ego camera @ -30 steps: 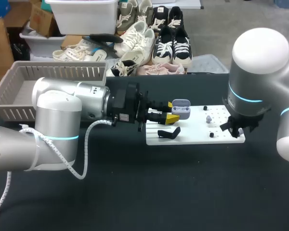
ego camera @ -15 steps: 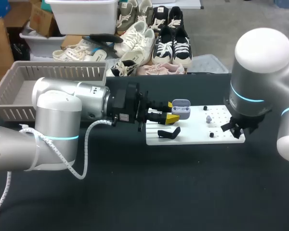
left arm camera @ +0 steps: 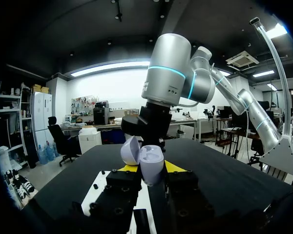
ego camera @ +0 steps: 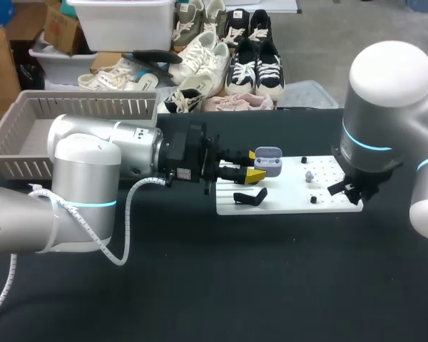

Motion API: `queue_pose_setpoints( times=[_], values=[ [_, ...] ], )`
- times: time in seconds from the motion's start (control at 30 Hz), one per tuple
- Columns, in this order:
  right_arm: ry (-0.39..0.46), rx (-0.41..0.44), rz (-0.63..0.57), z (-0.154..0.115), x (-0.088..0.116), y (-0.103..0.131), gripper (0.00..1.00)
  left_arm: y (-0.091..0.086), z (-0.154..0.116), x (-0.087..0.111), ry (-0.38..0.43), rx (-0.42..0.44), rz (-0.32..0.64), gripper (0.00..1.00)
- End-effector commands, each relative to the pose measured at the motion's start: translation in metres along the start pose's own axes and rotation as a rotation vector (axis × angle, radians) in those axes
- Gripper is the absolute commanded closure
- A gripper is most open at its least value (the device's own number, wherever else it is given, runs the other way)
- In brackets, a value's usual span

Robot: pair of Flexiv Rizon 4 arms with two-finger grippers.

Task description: Pick up each earbud case from the left stands, insert the matching earbuds, close the lid, and place the case in the box.

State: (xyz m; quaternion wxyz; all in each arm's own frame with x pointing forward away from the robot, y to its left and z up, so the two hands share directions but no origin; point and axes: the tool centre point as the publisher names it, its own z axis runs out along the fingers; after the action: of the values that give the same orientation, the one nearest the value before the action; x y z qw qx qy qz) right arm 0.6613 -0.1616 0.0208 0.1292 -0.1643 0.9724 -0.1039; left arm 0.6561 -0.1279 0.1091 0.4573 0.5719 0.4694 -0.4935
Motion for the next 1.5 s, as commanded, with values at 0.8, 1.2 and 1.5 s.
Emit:
queue_pose_setpoints(
  times=[0.8, 1.2, 1.5],
  values=[
    [-0.032, 0.015, 0.007, -0.017, 0.002, -0.002, 1.00, 0.002, 0.000, 0.001, -0.001, 0.004, 0.000, 1.00],
    [-0.045, 0.091, 0.072, -0.073, 0.006, 0.003, 1.00, 0.002, 0.000, 0.001, -0.001, 0.004, 0.000, 1.00],
    [-0.098, 0.096, 0.094, -0.100, 0.008, 0.010, 1.00, 0.002, 0.000, 0.001, -0.001, 0.004, 0.000, 1.00]
  ],
)
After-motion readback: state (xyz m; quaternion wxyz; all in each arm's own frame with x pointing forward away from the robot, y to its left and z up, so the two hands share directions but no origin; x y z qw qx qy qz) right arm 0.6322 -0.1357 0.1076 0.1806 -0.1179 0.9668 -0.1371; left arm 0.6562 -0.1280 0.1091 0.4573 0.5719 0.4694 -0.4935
